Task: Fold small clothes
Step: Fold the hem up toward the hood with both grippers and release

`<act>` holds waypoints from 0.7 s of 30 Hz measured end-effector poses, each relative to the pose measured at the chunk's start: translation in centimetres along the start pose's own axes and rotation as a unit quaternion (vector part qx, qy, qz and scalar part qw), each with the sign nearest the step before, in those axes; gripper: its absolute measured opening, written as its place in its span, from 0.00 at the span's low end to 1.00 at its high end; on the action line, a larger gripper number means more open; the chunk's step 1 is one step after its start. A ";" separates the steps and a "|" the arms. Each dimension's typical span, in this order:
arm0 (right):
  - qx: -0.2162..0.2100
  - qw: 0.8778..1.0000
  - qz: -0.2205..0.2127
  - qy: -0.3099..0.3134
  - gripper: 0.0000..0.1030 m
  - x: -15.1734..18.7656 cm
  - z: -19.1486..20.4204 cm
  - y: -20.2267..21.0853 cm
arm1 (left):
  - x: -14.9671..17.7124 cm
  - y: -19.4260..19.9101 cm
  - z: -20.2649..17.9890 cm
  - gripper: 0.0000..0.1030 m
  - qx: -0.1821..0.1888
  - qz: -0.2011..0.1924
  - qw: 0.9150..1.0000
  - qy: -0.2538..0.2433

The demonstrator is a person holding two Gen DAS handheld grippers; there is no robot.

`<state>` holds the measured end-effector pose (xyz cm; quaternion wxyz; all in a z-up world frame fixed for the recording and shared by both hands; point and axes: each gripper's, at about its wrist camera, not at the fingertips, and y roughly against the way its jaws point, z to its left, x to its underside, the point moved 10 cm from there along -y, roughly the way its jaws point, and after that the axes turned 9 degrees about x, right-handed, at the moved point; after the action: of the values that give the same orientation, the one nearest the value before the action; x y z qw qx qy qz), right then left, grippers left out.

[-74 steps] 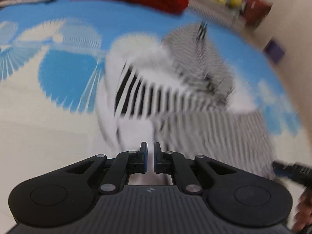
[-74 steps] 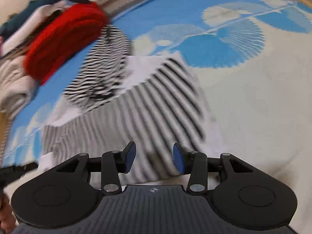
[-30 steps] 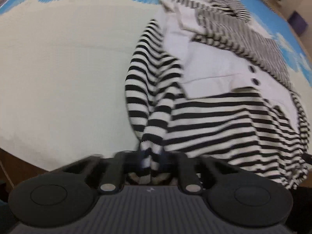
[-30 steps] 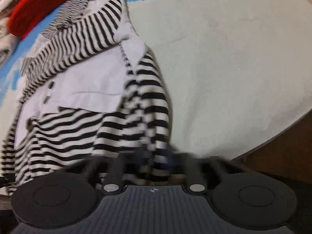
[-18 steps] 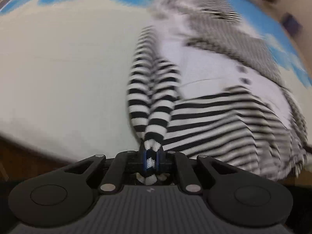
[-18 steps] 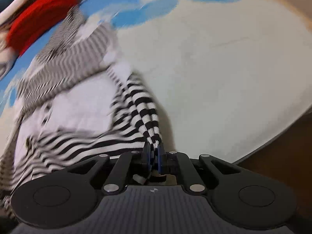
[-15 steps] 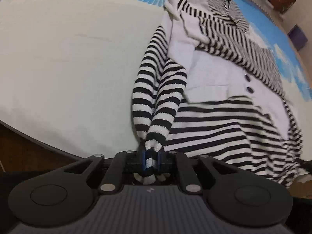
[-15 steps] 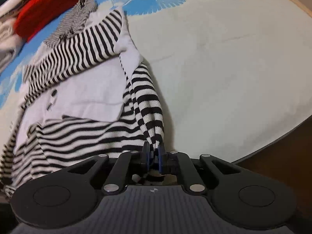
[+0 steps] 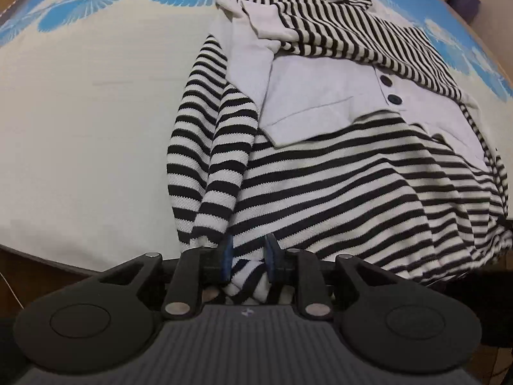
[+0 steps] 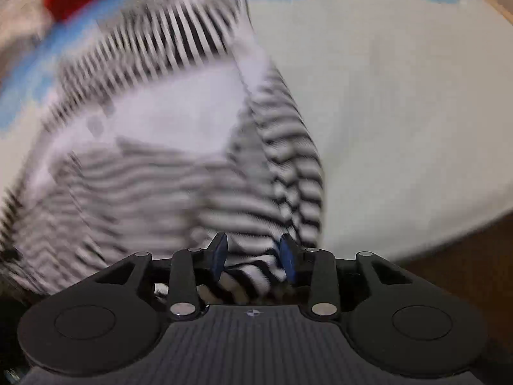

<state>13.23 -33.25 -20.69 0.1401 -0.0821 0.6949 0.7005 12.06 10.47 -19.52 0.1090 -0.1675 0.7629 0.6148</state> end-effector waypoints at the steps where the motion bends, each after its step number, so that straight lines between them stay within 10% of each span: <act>1: 0.004 1.000 -0.005 0.006 0.36 0.0 0.1 0.1 | -0.3 0.4 -0.2 0.23 0.003 -0.007 1.000 0.001; 11: 0.043 0.996 -0.031 0.071 0.36 0.5 1.4 0.8 | -0.8 1.1 -0.2 0.29 0.014 -0.025 1.000 0.000; 16: 0.029 0.987 -0.156 0.017 0.37 -2.3 1.1 6.3 | -2.9 4.1 -1.2 0.61 0.024 -0.106 0.994 -0.015; 21: -0.012 0.969 -0.246 -0.035 0.37 -5.1 1.6 12.6 | -4.2 5.9 -1.7 0.68 0.010 -0.157 0.987 -0.023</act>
<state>14.28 -32.04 -7.14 0.3311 -0.2274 0.6395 0.6555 13.67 10.40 -12.22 0.2236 -0.2701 0.7306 0.5858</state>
